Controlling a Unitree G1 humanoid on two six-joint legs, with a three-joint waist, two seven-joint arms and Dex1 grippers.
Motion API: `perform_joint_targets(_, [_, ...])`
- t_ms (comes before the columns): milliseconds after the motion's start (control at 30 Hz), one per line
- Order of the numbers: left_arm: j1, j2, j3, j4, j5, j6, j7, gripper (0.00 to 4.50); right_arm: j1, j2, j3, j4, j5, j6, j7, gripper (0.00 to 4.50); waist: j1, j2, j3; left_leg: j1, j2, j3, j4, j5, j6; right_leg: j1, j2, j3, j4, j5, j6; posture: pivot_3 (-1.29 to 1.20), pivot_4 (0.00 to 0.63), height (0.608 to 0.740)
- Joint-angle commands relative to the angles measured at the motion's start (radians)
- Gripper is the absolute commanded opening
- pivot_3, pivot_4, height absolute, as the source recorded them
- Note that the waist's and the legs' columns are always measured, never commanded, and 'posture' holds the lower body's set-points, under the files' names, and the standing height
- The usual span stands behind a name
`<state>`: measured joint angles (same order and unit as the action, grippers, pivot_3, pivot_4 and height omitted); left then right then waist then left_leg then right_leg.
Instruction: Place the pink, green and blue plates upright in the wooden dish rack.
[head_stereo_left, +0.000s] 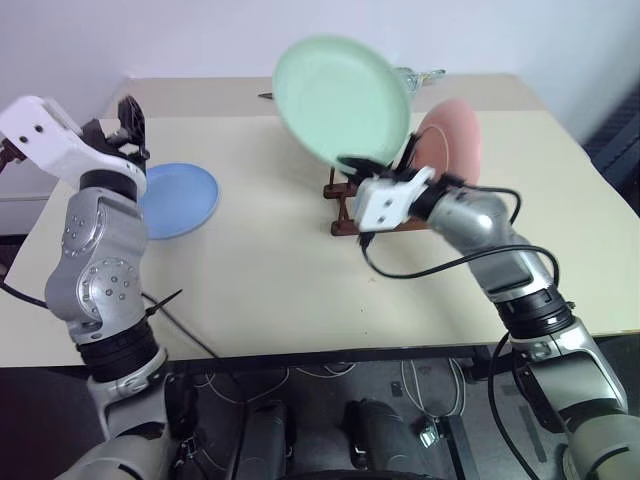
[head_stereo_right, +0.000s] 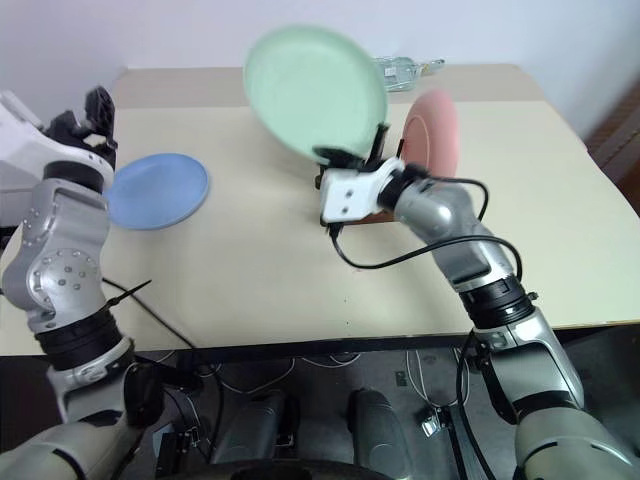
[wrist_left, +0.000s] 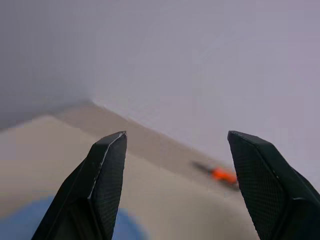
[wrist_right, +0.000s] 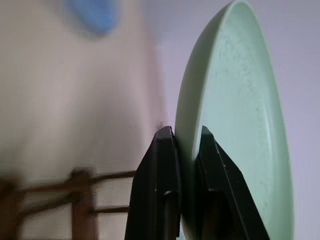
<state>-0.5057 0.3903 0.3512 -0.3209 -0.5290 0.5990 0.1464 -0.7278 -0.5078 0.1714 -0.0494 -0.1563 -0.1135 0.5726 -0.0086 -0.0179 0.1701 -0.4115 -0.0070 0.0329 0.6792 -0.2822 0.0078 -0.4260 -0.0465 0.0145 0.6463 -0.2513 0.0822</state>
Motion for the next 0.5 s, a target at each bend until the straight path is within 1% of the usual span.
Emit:
perform_joint_targets(33, [0.091,0.105,-0.262,-0.035,0.131,-0.084,-0.263,3.37,-0.037,0.073,-0.217,-0.182,0.462,0.396,0.025,0.0,0.003,0.0,0.0,0.0,0.0,0.0,0.0,-0.001,0.001,0.001,-0.001,0.0,0.0,0.0,0.0,0.0,0.15,0.74])
perform_joint_targets(67, [0.124,0.119,-0.321,-0.039,0.153,-0.134,-0.336,3.37,-0.048,0.088,-0.279,-0.201,0.571,0.512,-0.003,0.0,0.004,0.0,0.0,0.0,0.0,-0.001,0.0,-0.003,0.005,0.001,-0.002,-0.001,0.0,0.0,0.0,0.0,0.15,0.74])
perform_joint_targets(133, [0.167,0.113,-0.375,-0.04,0.134,-0.166,-0.438,3.37,-0.06,0.103,-0.375,-0.215,0.718,0.675,-0.065,0.0,0.004,0.0,0.0,0.0,-0.001,-0.001,0.0,-0.004,0.005,0.001,-0.005,-0.001,-0.001,0.0,-0.001,0.0,0.15,0.74])
perform_joint_targets(167, [0.181,0.108,-0.39,-0.042,0.121,-0.174,-0.478,3.37,-0.063,0.105,-0.411,-0.216,0.774,0.751,-0.098,0.0,0.001,0.0,0.0,0.0,-0.001,-0.001,0.0,-0.005,0.005,0.001,-0.006,-0.002,-0.001,0.0,-0.001,0.0,0.15,0.74])
perform_joint_targets(200, [0.195,0.105,-0.406,-0.048,0.114,-0.194,-0.521,3.37,-0.058,0.1,-0.435,-0.218,0.811,0.801,-0.118,0.0,-0.002,0.0,0.0,0.0,-0.001,-0.001,-0.001,-0.005,0.005,0.0,-0.007,-0.002,-0.001,-0.002,-0.004,0.0,0.15,0.74])
perform_joint_targets(267, [0.211,0.102,-0.426,-0.053,0.093,-0.184,-0.588,3.37,-0.043,0.088,-0.469,-0.221,0.881,0.902,-0.152,0.0,-0.007,0.001,0.0,0.0,-0.001,0.0,-0.004,-0.004,0.004,-0.002,-0.008,-0.002,-0.001,-0.002,-0.004,0.0,0.15,0.74])
perform_joint_targets(333, [0.224,0.103,-0.44,-0.062,0.073,-0.168,-0.648,3.37,-0.029,0.084,-0.484,-0.227,0.921,0.955,-0.17,0.0,-0.011,0.002,-0.001,0.001,-0.001,0.002,-0.011,-0.002,0.003,-0.004,-0.009,-0.002,-0.001,-0.003,-0.005,0.0,0.15,0.74])
perform_joint_targets(400, [0.235,0.113,-0.457,-0.062,0.085,-0.165,-0.69,3.37,-0.026,0.087,-0.494,-0.228,0.948,0.987,-0.191,0.0,-0.013,0.004,0.0,0.002,-0.001,0.003,-0.015,-0.001,0.002,-0.007,-0.009,-0.002,0.0,-0.003,-0.005,0.0,0.15,0.74])
perform_joint_targets(500, [0.246,0.111,-0.462,-0.053,0.111,-0.167,-0.706,3.37,-0.036,0.11,-0.524,-0.215,1.003,1.025,-0.241,0.0,-0.012,0.005,0.0,0.002,0.0,0.004,-0.017,-0.001,0.001,-0.009,-0.008,-0.002,0.002,-0.003,-0.007,0.0,0.15,0.74])
